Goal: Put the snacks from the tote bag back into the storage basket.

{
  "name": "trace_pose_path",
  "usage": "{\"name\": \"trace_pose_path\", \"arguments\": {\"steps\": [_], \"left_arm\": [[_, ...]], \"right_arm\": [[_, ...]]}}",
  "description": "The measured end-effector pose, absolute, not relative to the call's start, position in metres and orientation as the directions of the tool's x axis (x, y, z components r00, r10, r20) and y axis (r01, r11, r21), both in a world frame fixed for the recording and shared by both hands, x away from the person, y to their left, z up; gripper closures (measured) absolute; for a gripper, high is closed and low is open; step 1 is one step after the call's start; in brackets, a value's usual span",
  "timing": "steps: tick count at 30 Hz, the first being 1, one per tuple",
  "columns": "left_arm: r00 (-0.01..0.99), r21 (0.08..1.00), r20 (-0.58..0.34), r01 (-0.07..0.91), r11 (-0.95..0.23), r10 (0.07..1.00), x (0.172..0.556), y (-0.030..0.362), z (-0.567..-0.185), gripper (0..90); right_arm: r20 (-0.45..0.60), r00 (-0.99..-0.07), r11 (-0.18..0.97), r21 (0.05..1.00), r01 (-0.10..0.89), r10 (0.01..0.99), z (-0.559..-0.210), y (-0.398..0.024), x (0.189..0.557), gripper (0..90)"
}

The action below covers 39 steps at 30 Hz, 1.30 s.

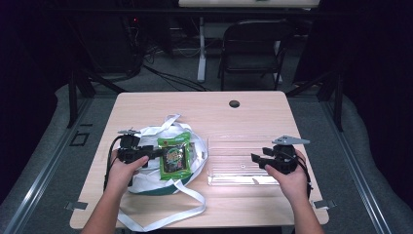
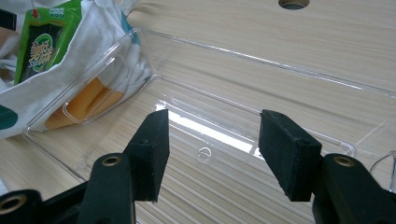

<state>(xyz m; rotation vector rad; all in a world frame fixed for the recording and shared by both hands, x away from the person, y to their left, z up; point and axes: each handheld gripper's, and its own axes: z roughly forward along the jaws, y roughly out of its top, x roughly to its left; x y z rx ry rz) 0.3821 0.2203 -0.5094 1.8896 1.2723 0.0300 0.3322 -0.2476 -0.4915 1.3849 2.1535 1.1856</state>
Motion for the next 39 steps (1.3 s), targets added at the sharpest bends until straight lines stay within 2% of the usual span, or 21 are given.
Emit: {"name": "trace_pose_path", "arguments": {"steps": [25,39], "left_arm": [[0.463,0.580,-0.459,0.803,-0.140,0.758,0.387,0.213,-0.529,32.0],[0.450,0.559,-0.525,0.822,-0.106,0.723,0.395,0.210,-0.536,31.5]], "right_arm": [[0.173,-0.485,0.186,0.774,0.605,0.857,-0.490,-0.246,0.331,42.4],[0.148,-0.502,0.201,0.793,0.575,0.852,-0.492,-0.242,0.326,42.1]]}}
